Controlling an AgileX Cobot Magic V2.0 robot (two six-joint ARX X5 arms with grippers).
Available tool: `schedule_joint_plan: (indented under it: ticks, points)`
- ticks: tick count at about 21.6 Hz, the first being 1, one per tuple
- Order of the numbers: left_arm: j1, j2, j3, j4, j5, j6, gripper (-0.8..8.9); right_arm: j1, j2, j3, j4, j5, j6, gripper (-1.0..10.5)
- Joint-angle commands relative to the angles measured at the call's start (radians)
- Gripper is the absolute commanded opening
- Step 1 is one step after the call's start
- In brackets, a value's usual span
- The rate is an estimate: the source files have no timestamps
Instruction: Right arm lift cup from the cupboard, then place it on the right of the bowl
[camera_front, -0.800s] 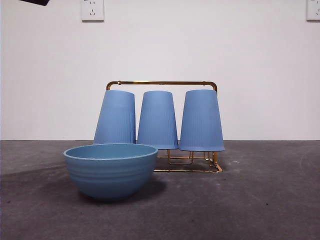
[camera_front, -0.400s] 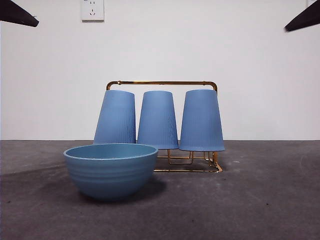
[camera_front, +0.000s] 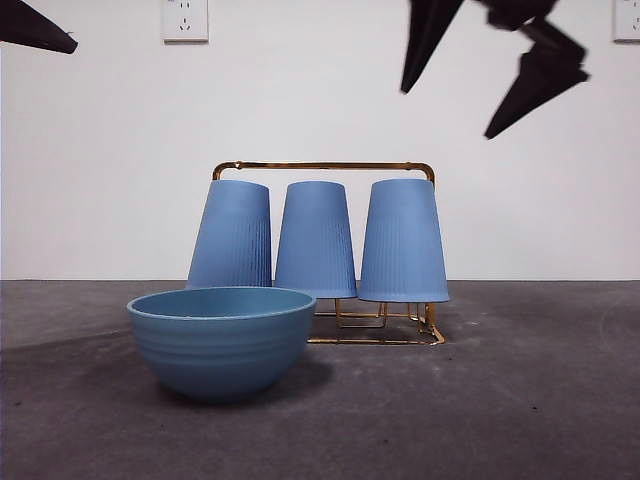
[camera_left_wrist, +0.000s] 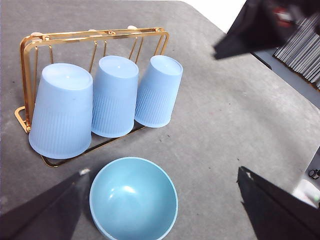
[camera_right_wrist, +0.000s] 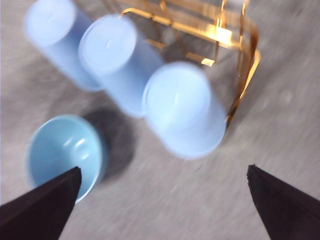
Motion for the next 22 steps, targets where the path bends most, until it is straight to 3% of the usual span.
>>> schedule_joint_plan:
  ticks: [1,7,15,22]
  points:
    - [-0.004,0.005,0.021,0.011,0.009,0.009,4.69,0.034,0.1,0.121,-0.05,0.058,-0.036,5.4]
    - [-0.004,0.005,0.021,0.011,0.009,0.009,4.69,0.096,0.285,0.301,-0.146,0.174,-0.059,5.4]
    - [-0.004,0.005,0.021,0.011,0.009,0.009,4.69,0.104,0.382,0.32,-0.151,0.203,-0.068,5.3]
    - [-0.004,0.005,0.021,0.011,0.009,0.008,4.69,0.104,0.406,0.32,-0.136,0.201,-0.082,3.5]
